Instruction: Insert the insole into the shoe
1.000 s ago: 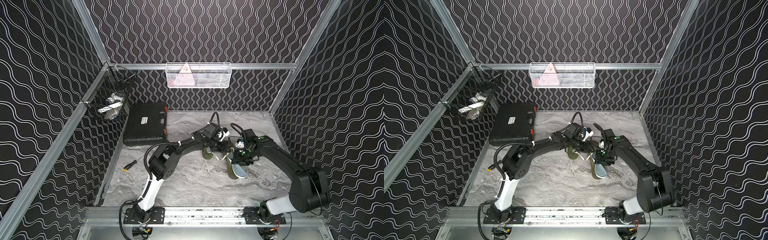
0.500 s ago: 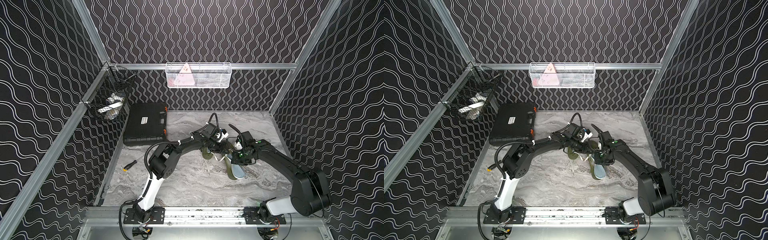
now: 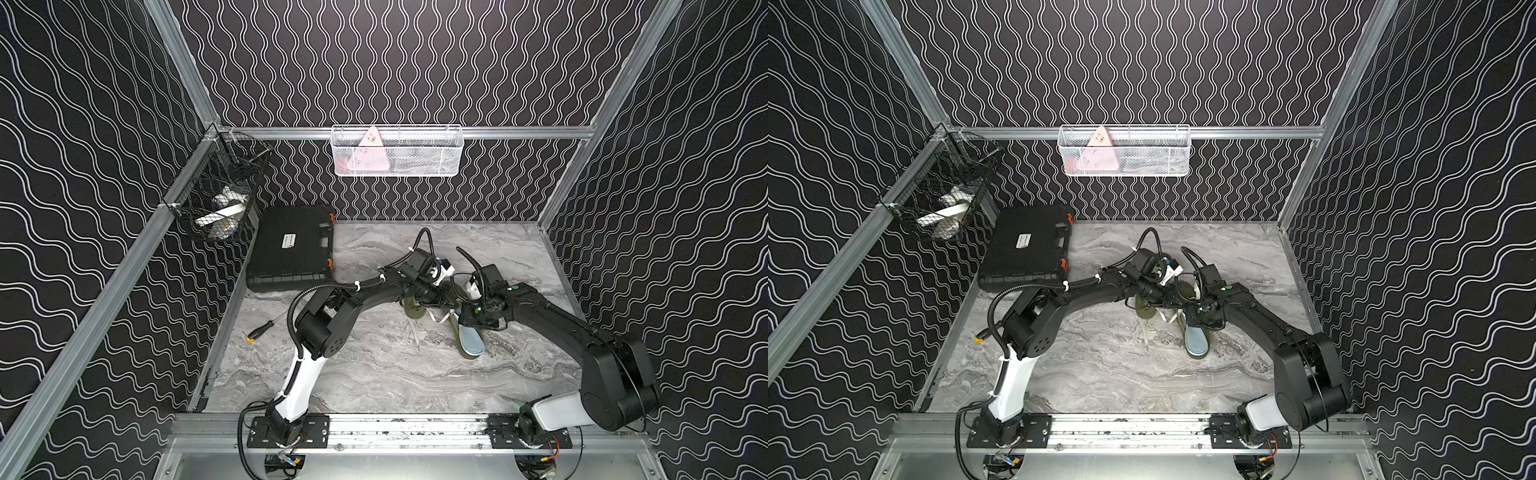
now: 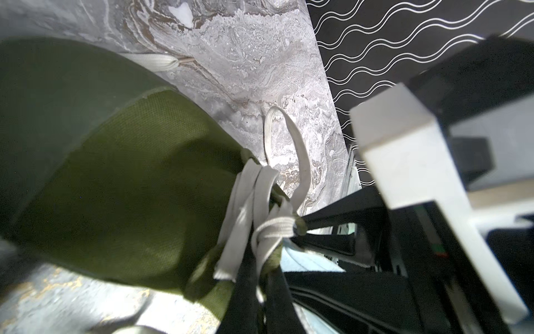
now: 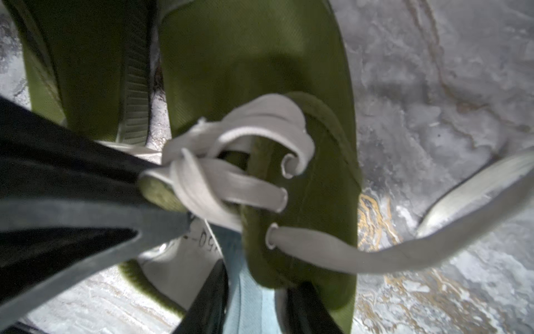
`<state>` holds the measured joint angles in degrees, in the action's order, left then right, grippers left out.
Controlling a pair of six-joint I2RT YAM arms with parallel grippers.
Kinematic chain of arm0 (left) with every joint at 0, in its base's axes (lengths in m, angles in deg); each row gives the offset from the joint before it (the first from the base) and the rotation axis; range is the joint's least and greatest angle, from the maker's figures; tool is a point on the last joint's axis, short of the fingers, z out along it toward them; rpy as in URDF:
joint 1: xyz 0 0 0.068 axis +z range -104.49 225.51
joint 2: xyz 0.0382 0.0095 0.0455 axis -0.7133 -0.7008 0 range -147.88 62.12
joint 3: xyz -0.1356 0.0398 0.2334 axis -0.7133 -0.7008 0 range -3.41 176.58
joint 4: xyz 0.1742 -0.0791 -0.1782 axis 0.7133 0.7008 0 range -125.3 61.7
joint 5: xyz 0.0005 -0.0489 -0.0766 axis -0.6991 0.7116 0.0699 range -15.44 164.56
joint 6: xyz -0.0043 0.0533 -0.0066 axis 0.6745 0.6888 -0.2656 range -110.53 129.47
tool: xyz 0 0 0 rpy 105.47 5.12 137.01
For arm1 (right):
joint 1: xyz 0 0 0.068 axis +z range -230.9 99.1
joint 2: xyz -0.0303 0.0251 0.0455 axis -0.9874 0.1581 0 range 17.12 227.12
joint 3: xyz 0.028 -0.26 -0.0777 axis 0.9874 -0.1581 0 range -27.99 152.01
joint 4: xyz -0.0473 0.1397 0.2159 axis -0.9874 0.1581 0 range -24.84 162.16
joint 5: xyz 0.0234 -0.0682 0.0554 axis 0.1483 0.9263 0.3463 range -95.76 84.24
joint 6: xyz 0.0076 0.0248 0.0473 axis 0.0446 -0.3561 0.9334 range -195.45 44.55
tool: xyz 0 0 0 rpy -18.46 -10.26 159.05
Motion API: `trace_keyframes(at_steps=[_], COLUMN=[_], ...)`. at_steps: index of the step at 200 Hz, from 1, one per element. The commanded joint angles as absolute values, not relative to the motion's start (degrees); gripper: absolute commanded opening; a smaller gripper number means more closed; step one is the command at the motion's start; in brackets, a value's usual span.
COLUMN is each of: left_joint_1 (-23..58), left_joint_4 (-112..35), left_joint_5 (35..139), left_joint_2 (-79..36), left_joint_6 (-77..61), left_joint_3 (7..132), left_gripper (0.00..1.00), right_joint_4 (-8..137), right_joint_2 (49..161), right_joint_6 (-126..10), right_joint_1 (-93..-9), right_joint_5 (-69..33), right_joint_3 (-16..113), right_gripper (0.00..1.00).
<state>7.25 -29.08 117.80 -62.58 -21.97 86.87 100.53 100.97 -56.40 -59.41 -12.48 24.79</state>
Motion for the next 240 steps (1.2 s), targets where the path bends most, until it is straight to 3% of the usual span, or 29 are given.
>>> trace_keyframes(at_steps=[1, 111, 153, 205, 240], left_joint_1=[7.15, 7.35, 7.51, 7.89, 8.68], left_joint_4=[-30.65, -28.01, -27.24, -26.16, -25.37], left_joint_5=[121.40, 121.87, 123.05, 124.08, 122.76], left_joint_2=[-61.80, -62.71, -62.74, -63.34, -63.31], left_joint_6=[-22.04, -20.50, -19.83, -18.47, -18.87], left_joint_3=[86.91, 88.42, 88.42, 89.71, 89.76], left_gripper=[0.00, 0.00, 0.00, 0.00, 0.00], right_joint_4=[96.72, 90.12, 86.46, 88.84, 93.81], right_joint_2=[102.08, 98.77, 97.02, 100.66, 100.72], right_joint_6=[-57.32, -60.63, -61.72, -62.36, -61.26], right_joint_1=[-58.88, -56.20, -56.20, -56.17, -55.51], right_joint_5=[-10.79, -6.39, -7.44, -5.75, -6.12], right_joint_3=[24.78, 21.89, 19.52, 21.98, 23.79], right_gripper=[0.36, 0.37, 0.42, 0.45, 0.60])
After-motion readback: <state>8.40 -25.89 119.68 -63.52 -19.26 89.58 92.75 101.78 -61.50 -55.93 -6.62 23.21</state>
